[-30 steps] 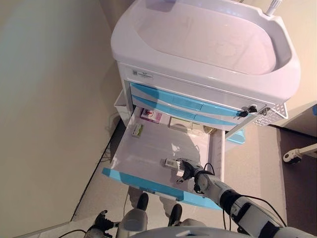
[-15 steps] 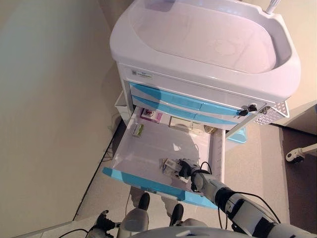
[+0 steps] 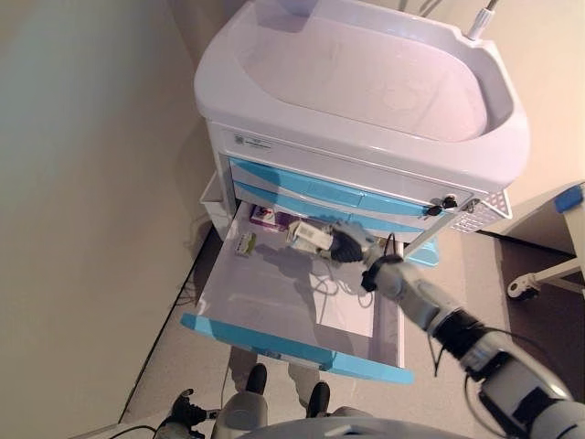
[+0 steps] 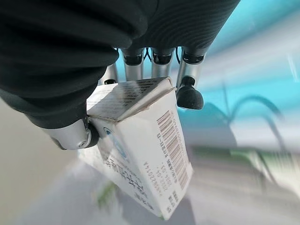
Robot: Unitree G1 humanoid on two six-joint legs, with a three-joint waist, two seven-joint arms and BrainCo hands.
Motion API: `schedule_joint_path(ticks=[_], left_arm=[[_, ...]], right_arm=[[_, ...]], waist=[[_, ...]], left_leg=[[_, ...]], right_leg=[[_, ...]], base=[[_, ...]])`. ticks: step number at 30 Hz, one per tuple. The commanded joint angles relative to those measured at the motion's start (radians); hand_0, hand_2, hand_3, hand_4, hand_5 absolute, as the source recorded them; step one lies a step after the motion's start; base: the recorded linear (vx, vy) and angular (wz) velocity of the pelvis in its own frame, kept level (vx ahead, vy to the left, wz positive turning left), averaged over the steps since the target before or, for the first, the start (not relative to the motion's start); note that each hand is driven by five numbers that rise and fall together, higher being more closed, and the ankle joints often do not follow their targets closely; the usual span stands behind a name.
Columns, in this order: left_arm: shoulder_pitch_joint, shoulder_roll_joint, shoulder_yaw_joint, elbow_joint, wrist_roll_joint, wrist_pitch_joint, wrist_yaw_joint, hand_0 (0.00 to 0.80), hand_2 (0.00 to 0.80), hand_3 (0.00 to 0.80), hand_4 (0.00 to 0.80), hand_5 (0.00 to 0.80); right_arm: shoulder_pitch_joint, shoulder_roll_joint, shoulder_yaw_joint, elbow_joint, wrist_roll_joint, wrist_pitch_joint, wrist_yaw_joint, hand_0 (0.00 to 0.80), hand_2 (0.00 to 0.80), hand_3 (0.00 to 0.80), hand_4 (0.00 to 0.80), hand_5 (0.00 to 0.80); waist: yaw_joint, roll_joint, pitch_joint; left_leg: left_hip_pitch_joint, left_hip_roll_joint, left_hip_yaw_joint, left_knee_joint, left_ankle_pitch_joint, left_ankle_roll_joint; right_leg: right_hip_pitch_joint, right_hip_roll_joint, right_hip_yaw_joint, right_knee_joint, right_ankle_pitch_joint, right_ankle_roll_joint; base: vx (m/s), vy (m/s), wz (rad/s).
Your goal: Open the drawer and pick up the medicine
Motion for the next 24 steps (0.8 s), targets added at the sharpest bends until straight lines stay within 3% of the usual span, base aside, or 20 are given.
schedule_joint_path(ticks=[1, 10, 11, 12, 15, 19, 24], left_arm=[[-0.008, -0.005, 0.021, 0.038, 0.012, 0.001, -0.029, 0.000, 0.000, 0.000, 0.000, 0.000], [0.027, 0.009, 0.047, 0.046, 0.007, -0.005, -0.103, 0.000, 0.000, 0.000, 0.000, 0.000], [0.027, 0.009, 0.047, 0.046, 0.007, -0.005, -0.103, 0.000, 0.000, 0.000, 0.000, 0.000], [0.037, 0.010, 0.043, 0.048, 0.004, -0.006, -0.115, 0.000, 0.000, 0.000, 0.000, 0.000], [0.050, 0.009, 0.036, 0.055, -0.004, -0.010, -0.131, 0.000, 0.000, 0.000, 0.000, 0.000], [0.063, 0.011, 0.020, 0.055, -0.020, -0.015, -0.136, 0.000, 0.000, 0.000, 0.000, 0.000], [0.065, 0.011, -0.004, 0.064, -0.044, -0.016, -0.129, 0.000, 0.000, 0.000, 0.000, 0.000]], right_arm=[[-0.051, -0.039, -0.033, -0.110, 0.154, -0.057, 0.074, 0.800, 0.800, 0.800, 0.800, 0.800], [-0.186, -0.379, -0.054, -0.356, 0.634, -0.055, 0.286, 0.800, 0.800, 0.800, 0.800, 0.800], [-0.186, -0.379, -0.054, -0.356, 0.634, -0.055, 0.286, 0.800, 0.800, 0.800, 0.800, 0.800], [-0.223, -0.462, -0.051, -0.401, 0.785, -0.049, 0.321, 0.800, 0.800, 0.800, 0.800, 0.800], [-0.309, -0.582, -0.019, -0.423, 0.941, -0.053, 0.335, 0.800, 0.800, 0.800, 0.800, 0.800], [-0.465, -0.711, 0.040, -0.372, 1.029, -0.083, 0.297, 0.800, 0.800, 0.800, 0.800, 0.800], [-0.688, -0.726, 0.174, -0.182, 1.011, -0.096, 0.229, 0.800, 0.800, 0.800, 0.800, 0.800]], waist=[[-0.003, -0.007, -0.015], [-0.021, -0.022, -0.061], [-0.021, -0.022, -0.061], [-0.026, -0.025, -0.072], [-0.032, -0.030, -0.084], [-0.040, -0.037, -0.098], [-0.045, -0.043, -0.104]], left_leg=[[-0.017, -0.018, 0.028, -0.028, -0.001, 0.010], [0.018, -0.008, 0.065, -0.034, -0.010, 0.000], [0.019, -0.008, 0.065, -0.034, -0.010, 0.000], [0.026, -0.005, 0.072, -0.036, -0.011, -0.003], [0.037, -0.001, 0.081, -0.038, -0.014, -0.006], [0.043, 0.003, 0.091, -0.041, -0.016, -0.011], [0.049, 0.007, 0.095, -0.044, -0.016, -0.015]], right_leg=[[-0.029, -0.007, 0.012, 0.037, 0.033, 0.050], [-0.003, 0.006, 0.041, 0.014, 0.040, 0.051], [-0.003, 0.006, 0.041, 0.014, 0.040, 0.051], [0.002, 0.008, 0.045, 0.011, 0.041, 0.051], [0.009, 0.009, 0.051, 0.008, 0.041, 0.052], [0.014, 0.013, 0.056, 0.001, 0.043, 0.054], [0.021, 0.016, 0.057, -0.002, 0.045, 0.053]], base=[[0.039, -0.006, -0.17], [0.027, -0.002, -0.11], [0.040, -0.002, -0.08], [0.042, -0.002, -0.10], [0.043, -0.005, -0.08], [0.029, -0.009, -0.08], [0.019, -0.014, -0.06]])
